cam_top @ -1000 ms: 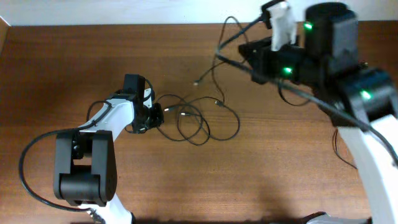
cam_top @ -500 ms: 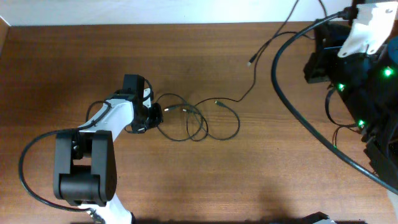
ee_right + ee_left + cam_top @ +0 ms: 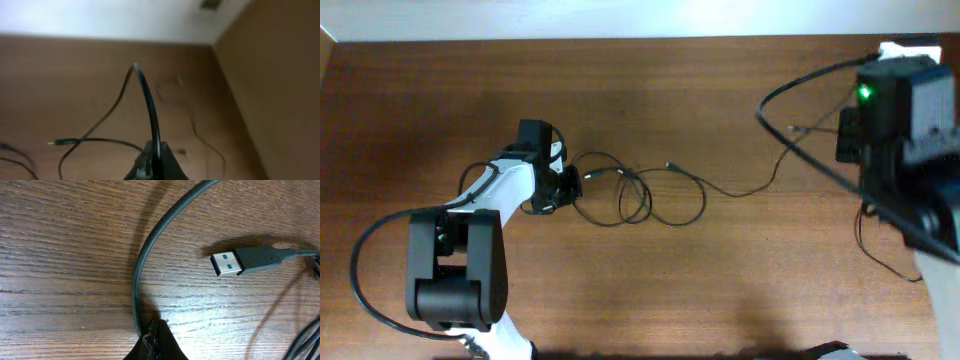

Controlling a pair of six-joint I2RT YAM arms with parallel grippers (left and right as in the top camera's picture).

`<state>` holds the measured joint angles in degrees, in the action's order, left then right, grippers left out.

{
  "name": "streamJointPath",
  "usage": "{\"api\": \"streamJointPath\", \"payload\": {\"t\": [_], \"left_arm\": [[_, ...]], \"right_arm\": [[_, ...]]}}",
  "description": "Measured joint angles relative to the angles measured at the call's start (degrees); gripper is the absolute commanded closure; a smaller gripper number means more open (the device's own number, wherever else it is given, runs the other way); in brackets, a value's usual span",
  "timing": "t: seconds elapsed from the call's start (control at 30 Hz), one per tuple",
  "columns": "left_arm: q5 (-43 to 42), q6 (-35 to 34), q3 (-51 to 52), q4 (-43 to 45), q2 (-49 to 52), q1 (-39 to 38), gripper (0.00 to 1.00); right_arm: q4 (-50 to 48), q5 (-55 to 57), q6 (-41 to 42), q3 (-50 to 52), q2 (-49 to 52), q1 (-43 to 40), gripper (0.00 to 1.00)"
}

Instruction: Untangle cables

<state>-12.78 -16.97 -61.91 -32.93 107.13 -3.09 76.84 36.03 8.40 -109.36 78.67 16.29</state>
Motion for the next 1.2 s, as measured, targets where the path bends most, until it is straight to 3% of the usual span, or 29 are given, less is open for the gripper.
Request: {"api": "streamJointPath", "payload": {"t": [0.13,0.43,0.5,0.53,0.57,0.6,0.67,0.73,1.0,1.2], "left_arm": [[0.0,0.0,0.0,0.0,0.0,0.0,0.96],[-0.1,0.0,0.0,0.0,0.0,0.0,0.94],[-0.1,0.0,0.0,0.0,0.0,0.0,0.92],[-0.1,0.0,0.0,0.0,0.0,0.0,0.92],[-0.2,0.0,0.0,0.0,0.0,0.0,0.91],[-0.3,0.0,0.0,0.1,0.0,0.0,0.91],[-0.4,0.0,0.0,0.1,0.0,0.0,0.88],[-0.7,0.0,0.0,0.2,0.0,0.0,0.87],[-0.8,0.0,0.0,0.2,0.0,0.0,0.88],[-0.8,0.0,0.0,0.2,0.0,0.0,0.88]], "right_arm": [[6.7,-3.1,2.6,0.0,6.7,-6.0,0.96],[19.9,-21.9,3.7,0.0,26.4,-18.2,0.94],[20.2,-23.2,3.7,0.0,30.6,-18.8,0.64],[20.2,-23.5,3.8,0.0,31.7,-18.9,0.56],[20.2,-24.0,3.7,0.0,33.7,-18.9,0.36],[20.2,-24.2,3.4,0.0,34.5,-18.9,0.23],[20.3,-25.1,3.7,0.0,36.4,-18.9,0.08],[20.3,-27.2,2.2,0.0,36.8,-18.9,0.01],[17.2,-48.8,-9.3,0.0,36.9,-18.9,0.00],[10.8,-59.5,-15.1,0.0,36.9,-15.0,0.12]]}}
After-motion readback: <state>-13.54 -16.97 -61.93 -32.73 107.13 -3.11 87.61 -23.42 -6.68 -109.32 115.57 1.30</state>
